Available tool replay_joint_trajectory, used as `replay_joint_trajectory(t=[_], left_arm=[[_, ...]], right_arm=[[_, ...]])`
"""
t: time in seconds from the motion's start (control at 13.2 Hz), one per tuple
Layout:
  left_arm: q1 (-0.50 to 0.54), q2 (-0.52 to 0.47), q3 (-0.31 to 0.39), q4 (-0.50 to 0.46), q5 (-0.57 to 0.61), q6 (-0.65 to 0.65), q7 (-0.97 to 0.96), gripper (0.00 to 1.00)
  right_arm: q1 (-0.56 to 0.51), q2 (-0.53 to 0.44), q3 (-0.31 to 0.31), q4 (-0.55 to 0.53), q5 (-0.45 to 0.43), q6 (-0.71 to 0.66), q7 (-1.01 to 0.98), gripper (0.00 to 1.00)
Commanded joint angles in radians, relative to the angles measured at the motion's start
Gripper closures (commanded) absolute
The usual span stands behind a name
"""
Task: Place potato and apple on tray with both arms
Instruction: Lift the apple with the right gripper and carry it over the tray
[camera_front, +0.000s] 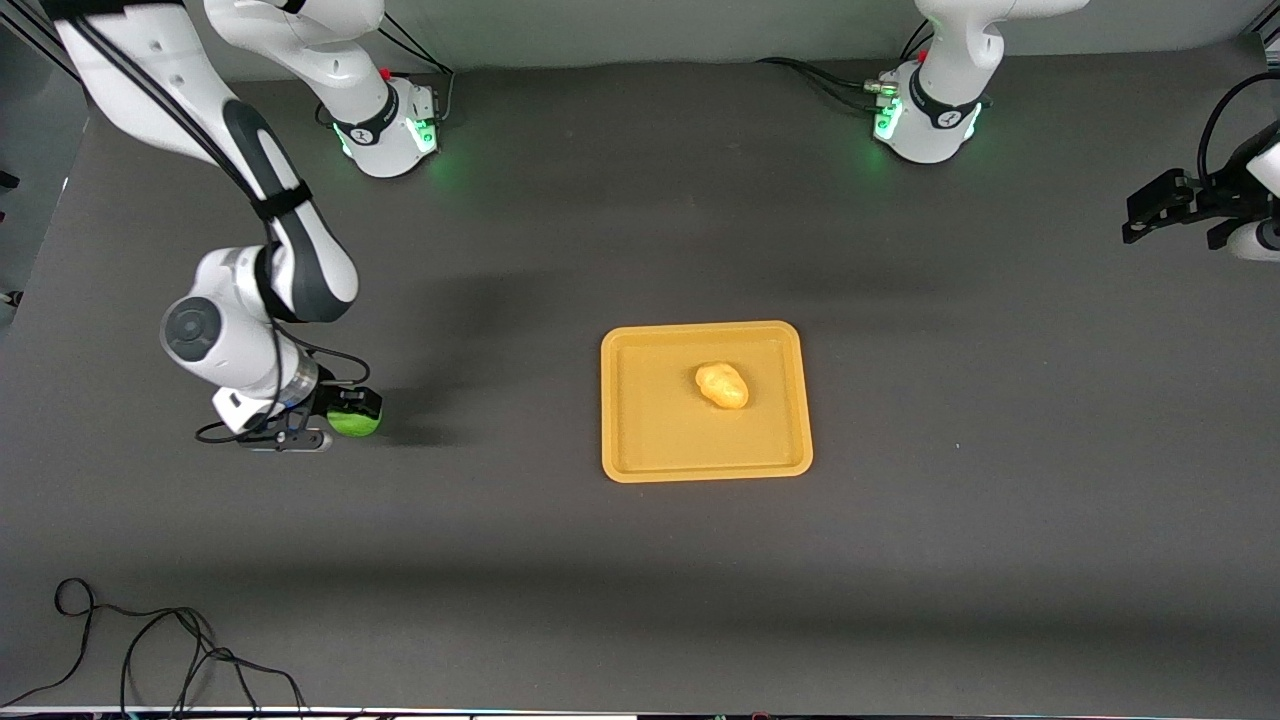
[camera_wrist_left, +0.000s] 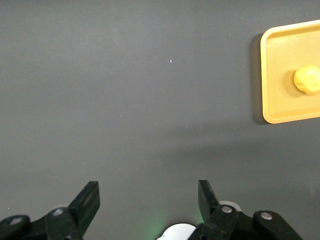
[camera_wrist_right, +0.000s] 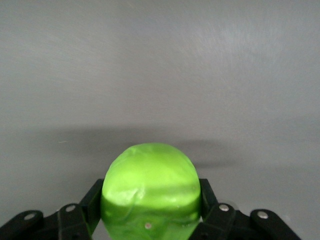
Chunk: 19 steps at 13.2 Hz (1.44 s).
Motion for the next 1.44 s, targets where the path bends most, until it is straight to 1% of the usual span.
replay_joint_trajectory(t=[0.0,0.08,0.15,0.3,0.45,0.68,0.91,1.06,1.13,1.36], left_arm=[[-0.004,0.001,-0.001,0.015,0.001,-0.014,0.010,0.11],[-0.006,0.001,-0.001,0.015,0.001,-0.014,0.010,0.11],[-0.007,0.001,-0.001,0.015,0.001,-0.013,0.006,0.11],[-0.010,0.001,-0.003,0.015,0.001,-0.013,0.003,0.11],[-0.012,0.001,-0.004,0.015,0.001,-0.011,0.001,0.11],[-0.012,0.002,-0.004,0.014,0.000,-0.010,0.001,0.12],[-0.013,0.004,-0.006,0.014,0.000,-0.007,0.000,0.12],[-0.013,0.005,-0.006,0.014,0.000,-0.005,0.000,0.12],[-0.013,0.005,-0.006,0.014,0.000,-0.005,0.000,0.12],[-0.013,0.007,-0.012,0.012,0.000,-0.005,0.000,0.12]], right_arm=[[0.059,-0.065,-0.001,0.173,0.006,-0.271,0.082,0.50],[0.093,-0.065,-0.001,0.231,0.006,-0.342,0.126,0.50],[0.131,-0.065,-0.001,0.264,0.006,-0.381,0.178,0.50],[0.215,-0.065,0.001,0.289,0.006,-0.401,0.278,0.50],[0.329,-0.047,0.001,0.322,0.011,-0.400,0.442,0.50],[0.513,0.056,0.001,0.432,0.011,-0.393,0.684,0.50],[0.622,0.174,0.001,0.544,0.011,-0.381,0.876,0.50],[0.644,0.264,0.001,0.615,0.011,-0.339,0.941,0.50],[0.650,0.298,0.001,0.631,0.009,-0.308,0.959,0.50],[0.664,0.393,0.001,0.631,0.005,-0.193,0.963,0.50]])
